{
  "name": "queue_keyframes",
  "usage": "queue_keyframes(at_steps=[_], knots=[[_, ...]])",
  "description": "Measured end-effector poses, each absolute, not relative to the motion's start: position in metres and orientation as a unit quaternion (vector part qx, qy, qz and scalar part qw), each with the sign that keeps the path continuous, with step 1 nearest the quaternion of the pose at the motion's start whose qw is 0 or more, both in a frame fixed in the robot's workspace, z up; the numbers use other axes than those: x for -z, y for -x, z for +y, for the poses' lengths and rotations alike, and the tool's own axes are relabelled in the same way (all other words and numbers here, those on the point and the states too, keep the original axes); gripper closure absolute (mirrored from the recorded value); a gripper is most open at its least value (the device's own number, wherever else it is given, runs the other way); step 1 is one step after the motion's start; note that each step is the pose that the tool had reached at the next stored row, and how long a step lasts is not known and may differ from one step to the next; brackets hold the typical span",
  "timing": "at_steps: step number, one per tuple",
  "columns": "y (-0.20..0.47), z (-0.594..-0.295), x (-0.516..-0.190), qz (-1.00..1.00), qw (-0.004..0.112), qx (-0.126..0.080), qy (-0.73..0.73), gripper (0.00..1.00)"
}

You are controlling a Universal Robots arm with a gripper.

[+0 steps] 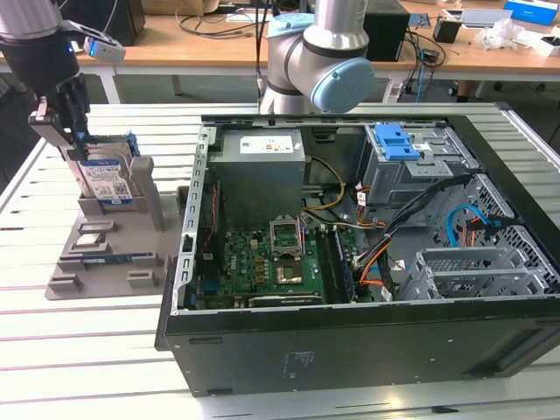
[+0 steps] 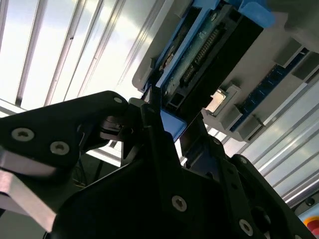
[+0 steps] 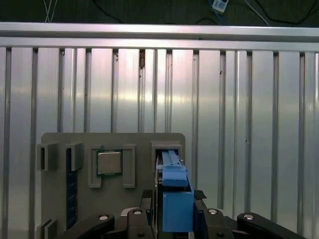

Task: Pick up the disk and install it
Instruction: 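Pick up the disk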

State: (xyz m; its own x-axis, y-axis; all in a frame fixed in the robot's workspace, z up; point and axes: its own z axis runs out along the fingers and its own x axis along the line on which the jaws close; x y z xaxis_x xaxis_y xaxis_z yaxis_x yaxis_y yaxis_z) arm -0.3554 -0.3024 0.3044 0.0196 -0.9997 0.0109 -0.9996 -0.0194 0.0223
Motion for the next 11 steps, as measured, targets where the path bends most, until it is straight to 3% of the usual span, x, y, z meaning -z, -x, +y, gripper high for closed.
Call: queue_keyframes(at_steps=[11], knots=[[0.355,-0.302,-0.290,-0.697,0.012,0.004,-0.717,0.58]])
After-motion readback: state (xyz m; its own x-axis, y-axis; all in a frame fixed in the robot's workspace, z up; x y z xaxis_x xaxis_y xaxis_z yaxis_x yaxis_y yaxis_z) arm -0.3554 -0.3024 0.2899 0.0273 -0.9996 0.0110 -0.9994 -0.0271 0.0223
